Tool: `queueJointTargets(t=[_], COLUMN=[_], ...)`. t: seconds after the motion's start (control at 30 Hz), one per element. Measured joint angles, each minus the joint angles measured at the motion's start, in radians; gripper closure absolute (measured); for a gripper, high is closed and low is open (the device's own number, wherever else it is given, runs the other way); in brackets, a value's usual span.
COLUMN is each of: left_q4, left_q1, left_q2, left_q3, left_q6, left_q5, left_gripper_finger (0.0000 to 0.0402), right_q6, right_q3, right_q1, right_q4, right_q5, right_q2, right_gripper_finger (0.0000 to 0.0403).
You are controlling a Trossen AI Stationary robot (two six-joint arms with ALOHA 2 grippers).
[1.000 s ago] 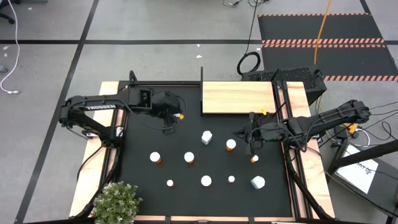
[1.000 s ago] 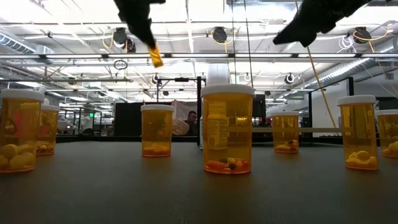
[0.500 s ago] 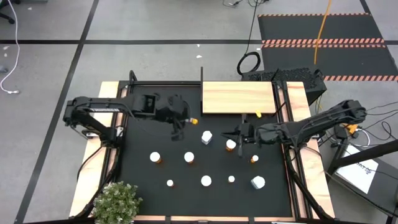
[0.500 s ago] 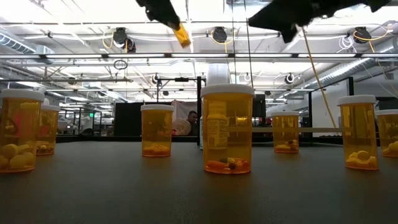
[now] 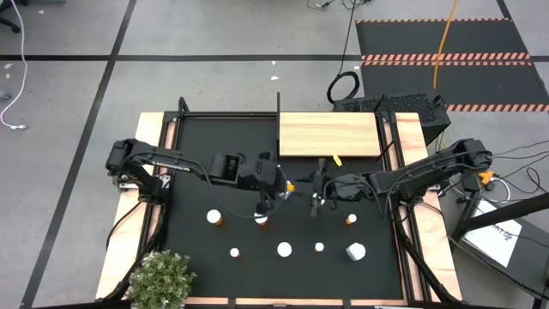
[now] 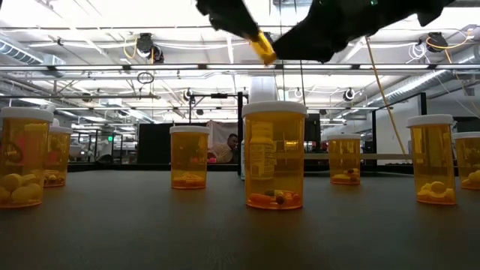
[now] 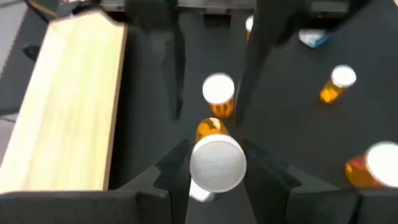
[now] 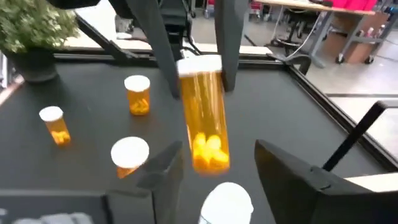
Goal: Pick and place medicine bottles onto shelf by color
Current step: Put the small orange pill bottle on the shelf
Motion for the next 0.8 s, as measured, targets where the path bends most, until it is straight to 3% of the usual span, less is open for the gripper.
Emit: queueJointTargets(t=[0.3, 0.8], left_q4=[0.029, 0.044], left_q1=[0.002, -0.003], left_q2=[0.018, 0.018], left_q3=[-0.002, -0.002], left_q6=[0.017, 0.015], left_q5=[-0.005, -0.004], left_gripper_finger=[0.027, 0.0262], right_q6=[-0.048, -0.063], right_q3=[0.001, 0.001], right_q1=[-0.014, -0.026], right_q4=[0.077, 0.109], right_q5=[-0.001, -0.03], right_q2=[0.074, 0.122], right_gripper_finger=[0.0209, 0.0304])
